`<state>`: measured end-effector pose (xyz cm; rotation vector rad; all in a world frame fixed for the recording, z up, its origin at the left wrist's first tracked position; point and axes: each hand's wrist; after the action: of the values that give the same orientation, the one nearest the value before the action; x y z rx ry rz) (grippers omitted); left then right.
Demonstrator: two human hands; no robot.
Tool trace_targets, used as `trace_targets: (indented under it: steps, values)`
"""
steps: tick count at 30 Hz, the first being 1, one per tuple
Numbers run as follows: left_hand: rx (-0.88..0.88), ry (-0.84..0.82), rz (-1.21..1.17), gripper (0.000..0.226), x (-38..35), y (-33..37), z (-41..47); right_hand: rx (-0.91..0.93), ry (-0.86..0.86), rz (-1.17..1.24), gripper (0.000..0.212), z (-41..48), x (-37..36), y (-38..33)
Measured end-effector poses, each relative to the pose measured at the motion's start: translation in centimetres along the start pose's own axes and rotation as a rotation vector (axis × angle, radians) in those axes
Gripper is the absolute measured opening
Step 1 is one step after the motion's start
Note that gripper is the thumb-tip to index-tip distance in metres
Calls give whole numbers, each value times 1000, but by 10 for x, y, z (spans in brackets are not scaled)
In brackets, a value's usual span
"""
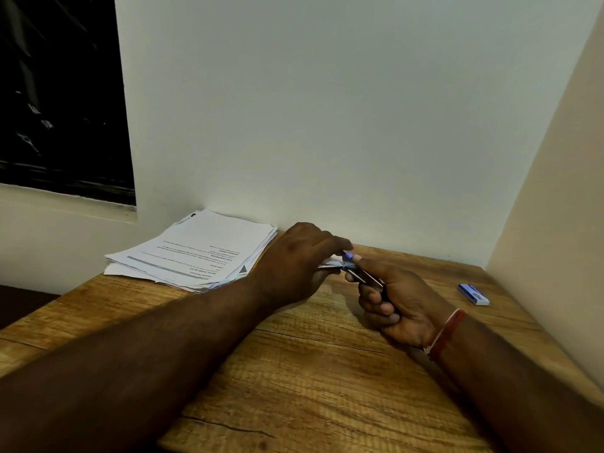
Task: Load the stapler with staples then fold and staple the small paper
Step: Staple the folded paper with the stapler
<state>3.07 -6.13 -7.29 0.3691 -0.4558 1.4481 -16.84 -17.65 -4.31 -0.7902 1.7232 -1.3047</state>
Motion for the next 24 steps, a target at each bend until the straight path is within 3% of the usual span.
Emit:
trace_targets:
  steps: [3, 8, 12, 15, 18, 24]
  values:
    - [72, 9, 7, 37, 0, -2, -1, 6, 33, -64, 41, -1, 4, -2]
    - [389, -17, -147, 36, 3, -5, -1, 126, 255, -252, 45, -2, 8, -4]
    - [722, -26, -458, 15, 5, -7, 0, 289, 496, -899, 44, 6, 27, -5]
    - [850, -46, -636, 9, 9, -6, -1, 246, 478, -1174, 31, 12, 43, -5]
    - [966, -71, -845, 8, 13, 1, 2, 224, 459, -1350, 32, 18, 52, -4]
    - [984, -148, -863, 13, 11, 11, 3, 269, 467, -1412, 31, 23, 54, 0]
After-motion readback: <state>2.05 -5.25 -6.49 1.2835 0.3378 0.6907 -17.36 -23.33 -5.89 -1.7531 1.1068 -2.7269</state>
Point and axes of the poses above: each hand's wrist, its own z-axis towards the middle knuckle, its own x-axis out of the back of the hand, y = z × x, and after that the axes turned 3 degrees about x, right-handed
